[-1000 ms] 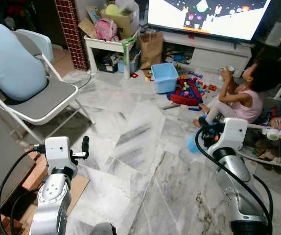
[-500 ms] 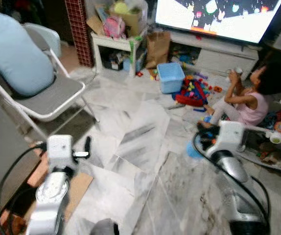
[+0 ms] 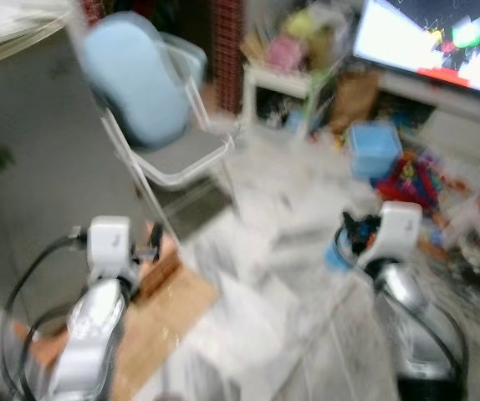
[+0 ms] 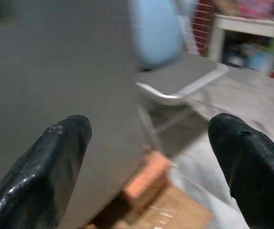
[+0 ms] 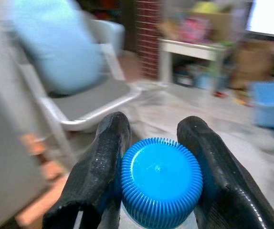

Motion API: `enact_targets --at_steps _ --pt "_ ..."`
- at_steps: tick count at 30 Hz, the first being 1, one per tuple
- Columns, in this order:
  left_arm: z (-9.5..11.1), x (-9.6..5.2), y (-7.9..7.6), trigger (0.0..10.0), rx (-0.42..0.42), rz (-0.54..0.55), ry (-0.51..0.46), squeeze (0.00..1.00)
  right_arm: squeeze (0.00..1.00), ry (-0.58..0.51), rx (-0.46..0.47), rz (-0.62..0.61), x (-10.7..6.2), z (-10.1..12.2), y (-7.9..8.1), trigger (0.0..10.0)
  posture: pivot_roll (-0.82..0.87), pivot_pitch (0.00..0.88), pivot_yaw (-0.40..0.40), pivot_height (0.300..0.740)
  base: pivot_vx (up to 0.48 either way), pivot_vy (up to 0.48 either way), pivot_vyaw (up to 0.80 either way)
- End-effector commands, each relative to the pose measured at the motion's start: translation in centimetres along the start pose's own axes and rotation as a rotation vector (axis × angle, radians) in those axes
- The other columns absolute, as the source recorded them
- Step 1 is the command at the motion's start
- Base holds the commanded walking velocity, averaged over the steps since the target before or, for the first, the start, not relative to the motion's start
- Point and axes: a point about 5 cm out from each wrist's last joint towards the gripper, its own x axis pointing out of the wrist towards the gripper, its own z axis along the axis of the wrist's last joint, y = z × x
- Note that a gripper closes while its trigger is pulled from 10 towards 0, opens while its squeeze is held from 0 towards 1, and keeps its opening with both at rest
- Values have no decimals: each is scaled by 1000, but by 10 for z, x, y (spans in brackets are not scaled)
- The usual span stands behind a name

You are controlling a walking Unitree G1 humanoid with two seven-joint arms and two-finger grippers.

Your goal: Restocking fridge

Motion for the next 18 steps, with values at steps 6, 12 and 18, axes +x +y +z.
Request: enact_targets --at_steps 6,12,18 --pt "2 3 -8 10000 -1 -20 -12 0 0 -25 -14 -40 1 7 -10 10000 18 13 -19 740 0 476 510" --pt "3 5 -6 10000 -5 1 -11 0 0 -25 -10 -43 1 7 -11 10000 18 16 -22 740 0 476 0" --pt "5 7 -6 10000 -11 12 -23 0 0 -30 -19 -45 2 8 -12 10000 19 13 -26 740 0 480 0"
